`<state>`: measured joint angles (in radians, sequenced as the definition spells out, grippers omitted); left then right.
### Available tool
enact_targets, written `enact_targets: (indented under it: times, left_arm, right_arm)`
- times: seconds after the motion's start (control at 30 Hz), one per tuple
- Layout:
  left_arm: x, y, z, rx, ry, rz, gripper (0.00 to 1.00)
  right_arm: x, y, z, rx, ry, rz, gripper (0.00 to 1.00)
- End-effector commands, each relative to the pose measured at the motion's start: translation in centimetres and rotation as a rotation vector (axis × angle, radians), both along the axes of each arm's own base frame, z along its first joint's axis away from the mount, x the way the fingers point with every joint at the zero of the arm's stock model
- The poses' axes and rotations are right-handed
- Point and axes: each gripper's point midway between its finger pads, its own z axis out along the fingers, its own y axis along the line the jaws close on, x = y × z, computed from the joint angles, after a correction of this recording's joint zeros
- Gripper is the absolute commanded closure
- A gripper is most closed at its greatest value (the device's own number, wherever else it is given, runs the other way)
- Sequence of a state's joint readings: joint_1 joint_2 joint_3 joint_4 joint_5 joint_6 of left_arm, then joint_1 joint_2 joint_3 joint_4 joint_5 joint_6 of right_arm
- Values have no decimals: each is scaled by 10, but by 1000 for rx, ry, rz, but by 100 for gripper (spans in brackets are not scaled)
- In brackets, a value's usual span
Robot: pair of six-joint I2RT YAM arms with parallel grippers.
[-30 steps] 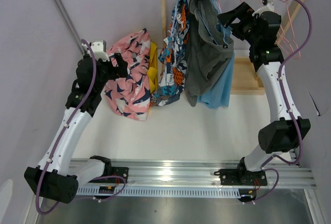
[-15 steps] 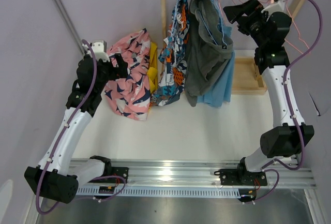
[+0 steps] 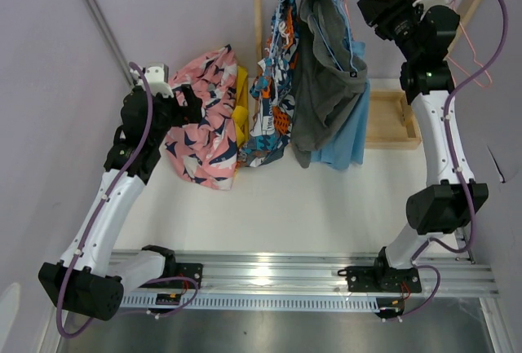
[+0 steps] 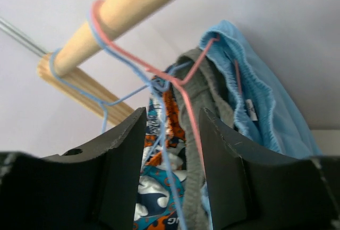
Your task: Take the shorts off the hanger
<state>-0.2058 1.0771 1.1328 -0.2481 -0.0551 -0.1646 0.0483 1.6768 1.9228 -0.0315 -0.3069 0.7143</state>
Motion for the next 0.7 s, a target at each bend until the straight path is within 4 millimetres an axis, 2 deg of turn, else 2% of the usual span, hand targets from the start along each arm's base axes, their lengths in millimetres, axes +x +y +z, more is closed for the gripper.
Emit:
enact_targets:
  times: [0.0,0.2,0.67]
  left_arm:
    - [-1,-6,7,-2,-31,-28,2]
    - [-1,-5,9,-1,-34,-29,2]
    - [0,-6,6,0,-27,-30,2]
  right_arm:
    - [15,6,-2,-13,2,6,51]
    - [26,13,-13,-20,20,15,53]
    - [17,18,-15,-16,21,23,54]
